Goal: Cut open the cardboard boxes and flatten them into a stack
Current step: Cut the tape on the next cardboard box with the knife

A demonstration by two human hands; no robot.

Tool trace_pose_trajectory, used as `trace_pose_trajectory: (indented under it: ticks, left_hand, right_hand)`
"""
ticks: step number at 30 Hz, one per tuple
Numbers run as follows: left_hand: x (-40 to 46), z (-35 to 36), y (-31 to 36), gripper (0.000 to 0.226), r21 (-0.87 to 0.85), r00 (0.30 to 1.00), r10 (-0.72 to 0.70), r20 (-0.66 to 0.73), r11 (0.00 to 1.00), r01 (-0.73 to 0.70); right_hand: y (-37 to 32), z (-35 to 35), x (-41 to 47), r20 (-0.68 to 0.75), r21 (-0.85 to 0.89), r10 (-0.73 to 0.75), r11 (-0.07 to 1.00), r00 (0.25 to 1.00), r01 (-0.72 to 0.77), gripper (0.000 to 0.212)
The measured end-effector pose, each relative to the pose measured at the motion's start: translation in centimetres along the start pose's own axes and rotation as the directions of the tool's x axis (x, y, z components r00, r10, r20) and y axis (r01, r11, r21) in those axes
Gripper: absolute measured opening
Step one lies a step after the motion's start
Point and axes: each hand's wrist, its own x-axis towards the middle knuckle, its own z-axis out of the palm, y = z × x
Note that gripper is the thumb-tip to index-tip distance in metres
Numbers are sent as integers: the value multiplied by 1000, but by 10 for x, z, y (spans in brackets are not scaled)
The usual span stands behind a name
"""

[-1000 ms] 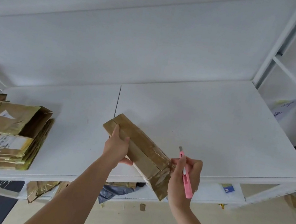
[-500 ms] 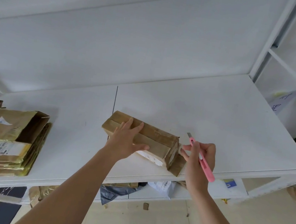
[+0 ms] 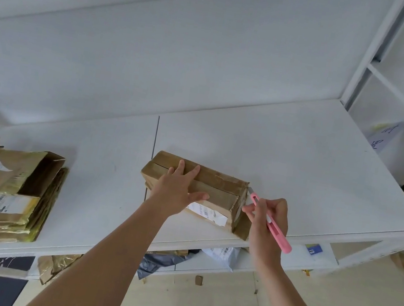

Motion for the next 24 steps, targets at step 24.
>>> trace_pose_trajectory:
  ticks: [24]
  left_hand:
    - [-2,-4,4,85,39,1000,13,10,999,-13]
  right_hand:
    - [-9,-8,-26,85,-58,-52,997,995,57,16]
